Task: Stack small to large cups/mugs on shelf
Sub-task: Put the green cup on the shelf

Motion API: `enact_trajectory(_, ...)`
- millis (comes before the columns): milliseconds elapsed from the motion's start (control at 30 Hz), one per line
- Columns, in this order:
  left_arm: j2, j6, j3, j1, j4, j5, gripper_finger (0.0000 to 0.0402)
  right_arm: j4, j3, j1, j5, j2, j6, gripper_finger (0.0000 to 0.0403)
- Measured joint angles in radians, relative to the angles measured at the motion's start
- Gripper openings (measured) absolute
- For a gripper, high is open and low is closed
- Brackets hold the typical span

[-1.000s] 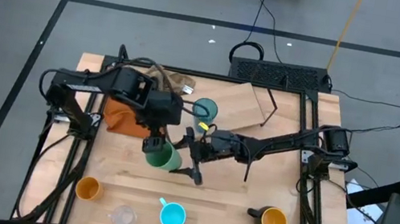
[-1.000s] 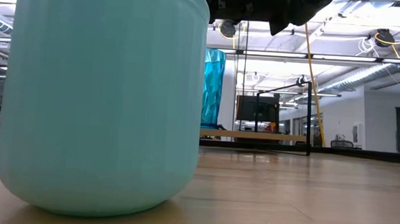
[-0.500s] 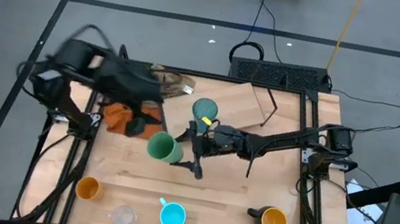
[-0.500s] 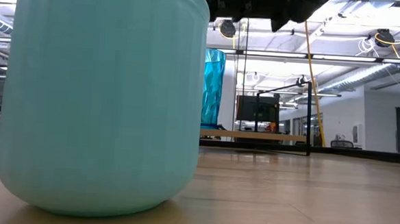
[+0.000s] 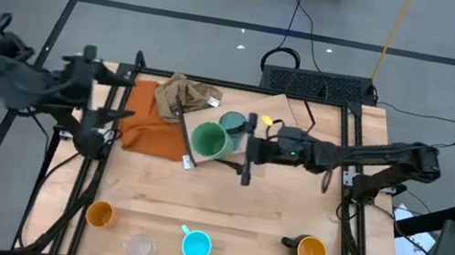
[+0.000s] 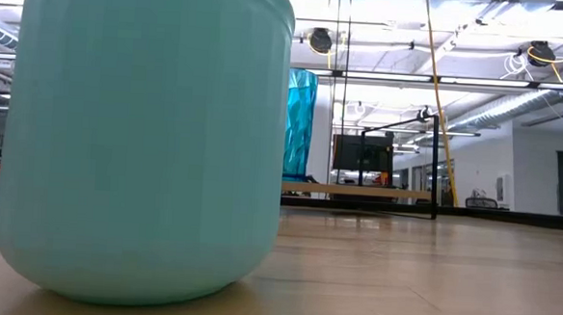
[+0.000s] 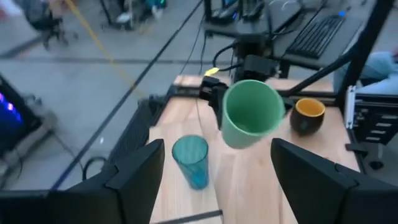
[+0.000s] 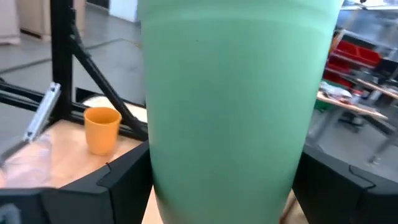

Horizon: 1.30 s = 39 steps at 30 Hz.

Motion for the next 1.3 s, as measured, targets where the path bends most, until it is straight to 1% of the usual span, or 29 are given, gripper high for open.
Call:
enact_trajectory(100,-0.009,0.025,0.000,-0.091,0.000,-0.043,0.0296,-0.064,0.000,0.001,0.052,-0.076,0.002,0.0308)
enact_trajectory(200,-0.030,0.052,-0.002,-0.160,0.000,-0.090,0.0296,-0.110,0.000,0.007,0.079,-0.135,0.006,0.0308)
enact_trajectory(300,-0.087,0.071,-0.007,-0.215,0.001,-0.148,0.0296,-0.159,0.000,0.025,0.117,-0.173,0.002,0.0308)
enact_trajectory(367,-0.148,0.058,-0.037,-0.239,0.001,-0.133,0.0296,-0.189,0.000,0.036,0.157,-0.192,-0.002,0.0308)
enact_trajectory(467,-0.259,0.004,-0.157,-0.245,0.000,-0.110,0.0296,-0.257,0.000,0.046,0.216,-0.217,-0.002,0.0308)
enact_trajectory(533,-0.334,-0.006,-0.264,-0.241,-0.002,-0.122,0.0296,-0.306,0.000,0.048,0.244,-0.230,-0.002,0.0308)
enact_trajectory(667,-0.476,-0.087,-0.482,-0.221,-0.001,-0.116,0.0296,-0.343,-0.001,0.047,0.279,-0.251,-0.002,0.0308)
enact_trajectory(767,-0.571,-0.161,-0.630,-0.202,-0.004,-0.118,0.0296,-0.372,-0.001,0.026,0.326,-0.261,-0.020,0.0308)
enact_trajectory(833,-0.619,-0.210,-0.717,-0.189,-0.004,-0.116,0.0296,-0.393,-0.001,0.010,0.365,-0.268,-0.021,0.0308)
enact_trajectory(933,-0.667,-0.284,-0.834,-0.168,0.000,-0.078,0.0296,-0.439,-0.002,-0.028,0.425,-0.281,-0.014,0.0308)
enact_trajectory(1000,-0.689,-0.329,-0.897,-0.157,-0.003,-0.069,0.0296,-0.447,-0.034,-0.057,0.464,-0.300,-0.002,0.0308)
enact_trajectory(1067,-0.696,-0.364,-0.952,-0.149,-0.003,-0.046,0.0296,-0.425,-0.090,-0.084,0.506,-0.332,0.019,0.0308)
enact_trajectory(1133,-0.693,-0.392,-0.994,-0.144,-0.001,-0.026,0.0296,-0.373,-0.159,-0.114,0.513,-0.381,0.034,0.0308)
enact_trajectory(1200,-0.688,-0.413,-1.020,-0.144,0.004,-0.019,0.0296,-0.281,-0.240,-0.135,0.518,-0.441,0.053,0.0308)
enact_trajectory(1300,-0.684,-0.441,-1.041,-0.144,0.005,-0.018,0.0296,-0.088,-0.383,-0.144,0.522,-0.526,0.059,0.0308)
